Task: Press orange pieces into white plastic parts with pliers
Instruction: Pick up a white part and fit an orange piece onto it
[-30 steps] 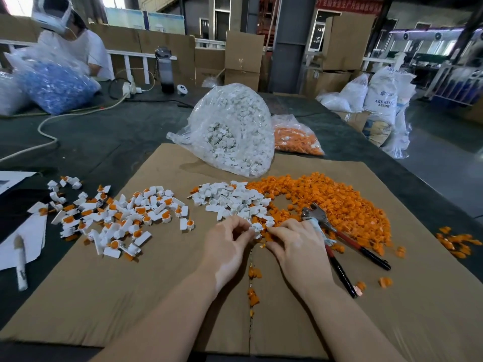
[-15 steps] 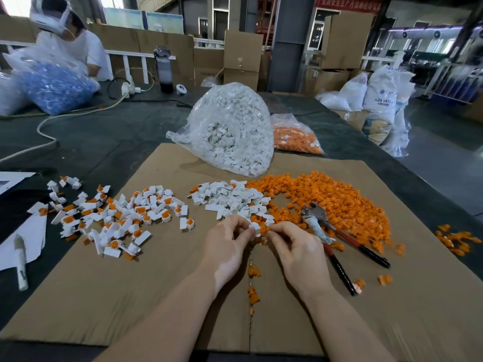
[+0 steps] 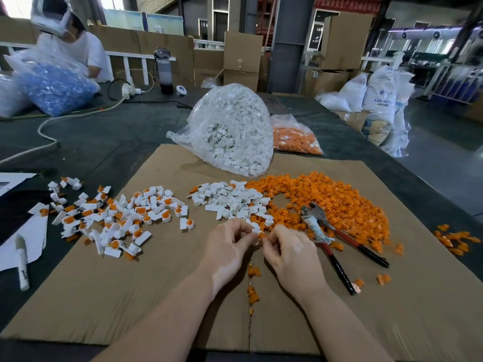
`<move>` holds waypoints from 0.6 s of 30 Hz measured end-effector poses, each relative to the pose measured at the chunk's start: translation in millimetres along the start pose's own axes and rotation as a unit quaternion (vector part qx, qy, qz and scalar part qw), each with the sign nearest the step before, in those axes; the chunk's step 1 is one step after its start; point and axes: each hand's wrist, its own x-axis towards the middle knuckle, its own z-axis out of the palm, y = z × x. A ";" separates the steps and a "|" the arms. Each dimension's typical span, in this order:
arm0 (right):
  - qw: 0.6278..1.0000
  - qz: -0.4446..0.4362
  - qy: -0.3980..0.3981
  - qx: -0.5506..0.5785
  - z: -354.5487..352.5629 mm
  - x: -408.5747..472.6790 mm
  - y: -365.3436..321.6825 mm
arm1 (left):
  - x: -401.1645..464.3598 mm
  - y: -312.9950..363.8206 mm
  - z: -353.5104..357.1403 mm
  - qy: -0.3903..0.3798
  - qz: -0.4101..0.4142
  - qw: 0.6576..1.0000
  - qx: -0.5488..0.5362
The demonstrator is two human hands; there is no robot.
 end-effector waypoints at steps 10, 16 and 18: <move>0.996 0.052 -0.066 0.033 2.8 0.6 8.6 | -2.3 -0.6 1.7 -0.017 0.035 0.997 0.062; 0.996 0.050 -0.066 0.041 2.9 -0.6 8.5 | -4.6 -1.6 1.4 -0.036 0.074 0.987 0.137; 0.996 0.045 -0.044 0.062 1.5 -0.1 7.6 | -2.6 -1.1 1.0 -0.021 0.034 0.997 0.063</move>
